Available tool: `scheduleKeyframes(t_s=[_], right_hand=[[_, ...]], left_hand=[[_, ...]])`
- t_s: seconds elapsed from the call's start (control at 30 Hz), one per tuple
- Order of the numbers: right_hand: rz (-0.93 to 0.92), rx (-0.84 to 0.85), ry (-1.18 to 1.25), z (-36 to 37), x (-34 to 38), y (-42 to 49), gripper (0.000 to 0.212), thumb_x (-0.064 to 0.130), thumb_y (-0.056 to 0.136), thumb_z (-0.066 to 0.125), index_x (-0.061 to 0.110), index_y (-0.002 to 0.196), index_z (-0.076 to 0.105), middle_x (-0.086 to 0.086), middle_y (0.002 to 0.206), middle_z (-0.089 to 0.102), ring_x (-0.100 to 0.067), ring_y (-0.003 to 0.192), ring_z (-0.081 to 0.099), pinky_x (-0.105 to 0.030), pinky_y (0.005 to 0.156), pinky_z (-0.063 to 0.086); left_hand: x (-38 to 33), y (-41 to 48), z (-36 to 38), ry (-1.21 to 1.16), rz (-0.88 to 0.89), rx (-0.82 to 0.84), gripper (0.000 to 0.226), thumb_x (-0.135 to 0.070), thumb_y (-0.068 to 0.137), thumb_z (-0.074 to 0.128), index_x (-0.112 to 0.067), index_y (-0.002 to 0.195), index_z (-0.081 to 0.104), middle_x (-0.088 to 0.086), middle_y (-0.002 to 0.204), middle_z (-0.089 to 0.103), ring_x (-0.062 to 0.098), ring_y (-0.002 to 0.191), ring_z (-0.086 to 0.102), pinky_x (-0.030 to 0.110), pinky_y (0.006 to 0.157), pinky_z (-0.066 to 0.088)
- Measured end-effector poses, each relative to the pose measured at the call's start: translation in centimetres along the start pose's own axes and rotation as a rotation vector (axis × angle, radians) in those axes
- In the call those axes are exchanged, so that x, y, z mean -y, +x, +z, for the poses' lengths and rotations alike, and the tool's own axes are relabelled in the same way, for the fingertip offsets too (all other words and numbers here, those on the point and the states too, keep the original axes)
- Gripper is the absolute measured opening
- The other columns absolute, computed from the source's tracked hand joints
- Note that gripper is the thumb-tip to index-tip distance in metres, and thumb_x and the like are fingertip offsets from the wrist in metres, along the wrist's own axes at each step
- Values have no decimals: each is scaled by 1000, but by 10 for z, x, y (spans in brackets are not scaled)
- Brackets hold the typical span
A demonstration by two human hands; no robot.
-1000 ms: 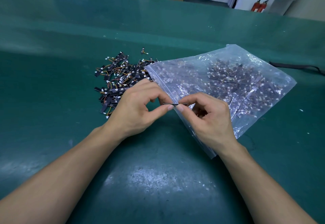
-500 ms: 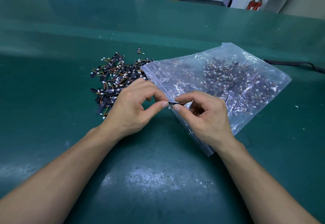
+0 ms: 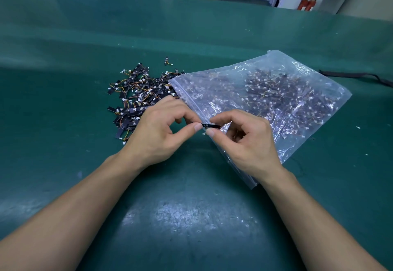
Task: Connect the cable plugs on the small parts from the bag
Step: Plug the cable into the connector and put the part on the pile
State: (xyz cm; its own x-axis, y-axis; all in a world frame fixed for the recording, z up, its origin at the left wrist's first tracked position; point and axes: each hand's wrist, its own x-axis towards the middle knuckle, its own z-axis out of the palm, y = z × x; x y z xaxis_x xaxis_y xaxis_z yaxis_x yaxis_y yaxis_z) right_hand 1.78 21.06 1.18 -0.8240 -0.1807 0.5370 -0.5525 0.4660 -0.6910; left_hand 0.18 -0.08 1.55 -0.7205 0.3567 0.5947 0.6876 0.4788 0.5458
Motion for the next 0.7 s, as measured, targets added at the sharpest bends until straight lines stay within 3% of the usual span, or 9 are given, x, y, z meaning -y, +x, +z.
scheduleKeyframes(t_s=[0.27, 0.5, 0.7], right_hand=[[-5, 11, 3, 0, -1, 1, 6, 16, 87, 77, 16, 82, 76, 25, 71, 62, -3, 55, 51, -9, 58, 35], [56, 12, 36, 3, 1, 0, 5, 29, 88, 73, 26, 87, 77, 18, 74, 67, -8, 52, 51, -11, 56, 36], [76, 19, 36, 4, -2, 1, 8, 23, 90, 71, 21, 84, 75, 14, 75, 69, -15, 60, 59, -25, 58, 46]], left_hand=[[-1, 0, 0, -40, -12, 15, 4, -18, 87, 74, -15, 85, 72, -7, 83, 68, 23, 80, 59, 35, 75, 46], [-1, 0, -3, -2, -3, -9, 10, -15, 87, 73, -13, 78, 71, -6, 78, 67, 22, 77, 55, 32, 73, 45], [0, 0, -2, -28, -18, 23, 6, -18, 88, 74, -15, 83, 72, -7, 81, 67, 24, 77, 57, 38, 74, 46]])
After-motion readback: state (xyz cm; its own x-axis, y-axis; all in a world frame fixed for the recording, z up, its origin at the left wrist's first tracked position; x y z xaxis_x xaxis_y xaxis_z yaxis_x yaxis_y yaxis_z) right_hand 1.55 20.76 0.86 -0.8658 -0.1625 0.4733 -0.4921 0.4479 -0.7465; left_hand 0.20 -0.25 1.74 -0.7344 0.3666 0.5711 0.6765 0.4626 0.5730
